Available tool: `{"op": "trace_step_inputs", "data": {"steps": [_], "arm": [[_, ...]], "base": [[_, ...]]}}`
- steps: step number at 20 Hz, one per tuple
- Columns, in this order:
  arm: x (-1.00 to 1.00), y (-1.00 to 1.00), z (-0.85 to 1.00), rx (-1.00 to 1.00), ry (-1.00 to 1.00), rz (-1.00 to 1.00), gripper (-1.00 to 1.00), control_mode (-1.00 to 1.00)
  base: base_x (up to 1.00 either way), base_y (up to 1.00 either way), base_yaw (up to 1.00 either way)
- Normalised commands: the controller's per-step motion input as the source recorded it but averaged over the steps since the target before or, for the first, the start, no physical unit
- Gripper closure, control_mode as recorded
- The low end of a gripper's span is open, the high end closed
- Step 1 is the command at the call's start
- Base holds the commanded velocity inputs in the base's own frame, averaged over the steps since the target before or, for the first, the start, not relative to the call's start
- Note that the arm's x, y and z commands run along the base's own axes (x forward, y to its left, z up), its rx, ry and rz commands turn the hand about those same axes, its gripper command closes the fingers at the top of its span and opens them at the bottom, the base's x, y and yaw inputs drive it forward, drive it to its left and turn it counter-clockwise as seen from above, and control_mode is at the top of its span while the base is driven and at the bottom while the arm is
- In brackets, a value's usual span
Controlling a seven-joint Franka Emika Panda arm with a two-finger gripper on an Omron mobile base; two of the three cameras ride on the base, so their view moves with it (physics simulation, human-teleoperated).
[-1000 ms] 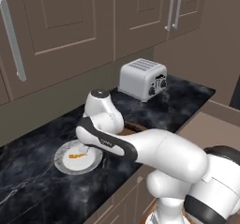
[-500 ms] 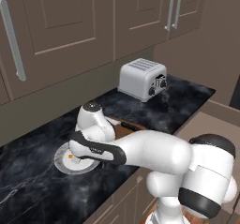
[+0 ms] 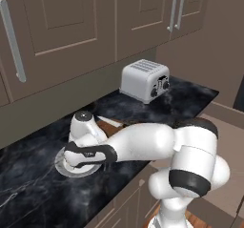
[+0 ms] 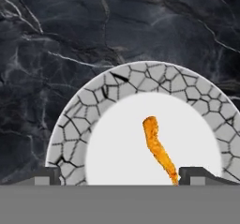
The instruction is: Pick up the knife from the drawer and place it on the cutting board. Then place the meat from the plate to the cutting board.
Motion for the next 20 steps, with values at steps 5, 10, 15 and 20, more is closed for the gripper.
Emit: {"op": "trace_step_inputs", "data": {"steps": [5, 10, 15, 20], "arm": [[0.36, 0.01, -0.16, -0.01, 0.0, 0.0, -1.0, -1.0], [0.26, 0.0, -0.02, 0.0, 0.0, 0.0, -1.0, -1.0], [0.0, 0.02, -0.04, 0.0, 0.04, 0.0, -1.0, -1.0], [0.0, 0.05, -0.25, -0.02, 0.03, 0.0, -1.0, -1.0]], "base": [[0.0, 0.0, 0.0], [0.0, 0.0, 0.0], [0.0, 0.0, 0.0], [0.0, 0.0, 0.0]]}}
